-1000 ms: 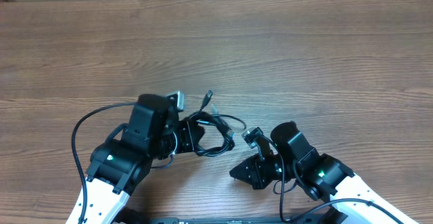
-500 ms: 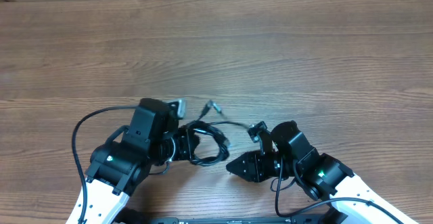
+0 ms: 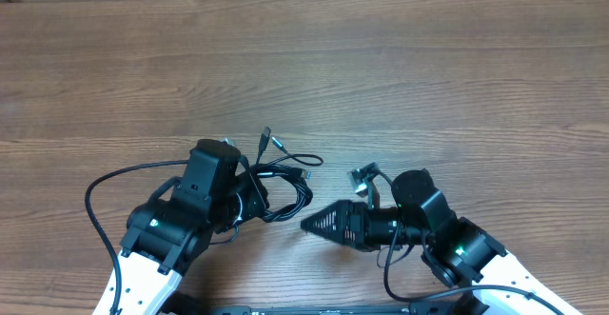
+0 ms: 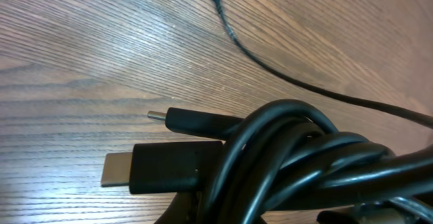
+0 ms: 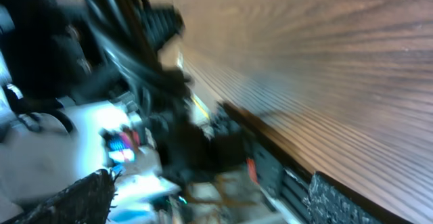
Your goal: Untangle cables
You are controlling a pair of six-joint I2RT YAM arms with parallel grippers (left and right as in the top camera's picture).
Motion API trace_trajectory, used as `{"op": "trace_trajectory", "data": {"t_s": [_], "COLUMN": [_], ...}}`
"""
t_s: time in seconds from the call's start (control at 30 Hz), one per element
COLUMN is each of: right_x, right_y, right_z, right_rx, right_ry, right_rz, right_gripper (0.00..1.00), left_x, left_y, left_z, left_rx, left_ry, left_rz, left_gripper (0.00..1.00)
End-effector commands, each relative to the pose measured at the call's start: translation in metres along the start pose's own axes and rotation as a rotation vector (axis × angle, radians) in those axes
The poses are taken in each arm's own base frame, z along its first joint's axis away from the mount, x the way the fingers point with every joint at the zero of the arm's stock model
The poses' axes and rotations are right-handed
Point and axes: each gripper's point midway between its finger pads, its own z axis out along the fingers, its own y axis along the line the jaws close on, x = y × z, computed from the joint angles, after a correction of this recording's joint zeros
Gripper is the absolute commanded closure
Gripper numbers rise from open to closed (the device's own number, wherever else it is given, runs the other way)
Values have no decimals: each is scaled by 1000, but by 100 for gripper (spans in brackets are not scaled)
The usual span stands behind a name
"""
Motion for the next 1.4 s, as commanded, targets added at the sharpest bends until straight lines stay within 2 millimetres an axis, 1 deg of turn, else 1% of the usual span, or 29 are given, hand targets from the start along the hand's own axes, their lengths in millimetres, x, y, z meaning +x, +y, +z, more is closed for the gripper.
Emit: {"op": "trace_trajectory", "data": {"t_s": [0.0, 0.07, 0.1, 0.13, 0.2, 0.27, 0.3, 0.43, 0.67, 0.77, 0.8, 0.87, 0.9, 1.0, 1.07, 1.13, 1.17, 1.23, 1.3, 1.33, 1.37], "right_x": [-27, -35, -37, -40, -43, -46, -46, -49, -50, -50, -50, -50, -50, -48, -44, -35, -28, -19, -16, -15, -15], "right_y": [4, -1, -3, -5, -4, 1, 5, 19, 22, 22, 22, 22, 22, 23, 25, 27, 29, 23, 5, -7, -15], "right_z": [-3, -4, -4, -3, -2, 0, 1, 1, 1, 1, 1, 1, 1, 1, 2, 3, 4, 5, 6, 6, 5], "right_rx": [6, 16, 19, 21, 13, -9, -26, -82, -91, -91, -91, -90, -88, -86, -85, -87, -91, -72, -4, 45, 76], "right_ry": [-151, -202, -215, -226, -233, -233, -225, -225, -226, -226, -226, -226, -225, -217, -193, -149, -109, -67, -54, -58, -61], "right_rz": [192, 283, 315, 351, 369, 354, 348, 318, 310, 310, 310, 301, 288, 237, 141, 16, -90, -169, -155, -132, -120], "right_gripper": [11, 11, 12, 16, 25, 36, 40, 42, 50, 65, 76, 93, 96, 96, 96, 96, 96, 96, 96, 96, 96], "left_x": [-1, 2, 3, 4, 5, 5, 5, 5, 8, 10, 11, 12, 13, 14, 13, 10, 9, 6, 3, 2, 1], "left_y": [-17, -21, -23, -25, -28, -28, -27, -28, -31, -37, -40, -45, -48, -55, -53, -47, -41, -30, -19, -15, -12], "left_z": [-10, -11, -11, -11, -12, -12, -11, -11, -11, -11, -11, -11, -11, -12, -11, -10, -9, -9, -10, -11, -11], "left_rx": [72, 91, 101, 112, 123, 122, 121, 122, 126, 143, 152, 170, 179, 198, 190, 164, 137, 93, 60, 50, 40], "left_ry": [1, 21, 31, 40, 48, 49, 50, 50, 62, 66, 68, 68, 69, 65, 51, 25, 12, 0, -7, -10, -11], "left_rz": [-41, -67, -88, -113, -140, -158, -161, -165, -228, -231, -229, -215, -207, -185, -157, -77, -46, -63, -91, -105, -116], "left_gripper": [96, 96, 96, 96, 95, 96, 96, 96, 96, 96, 96, 95, 96, 96, 95, 95, 91, 73, 59, 52, 43]}}
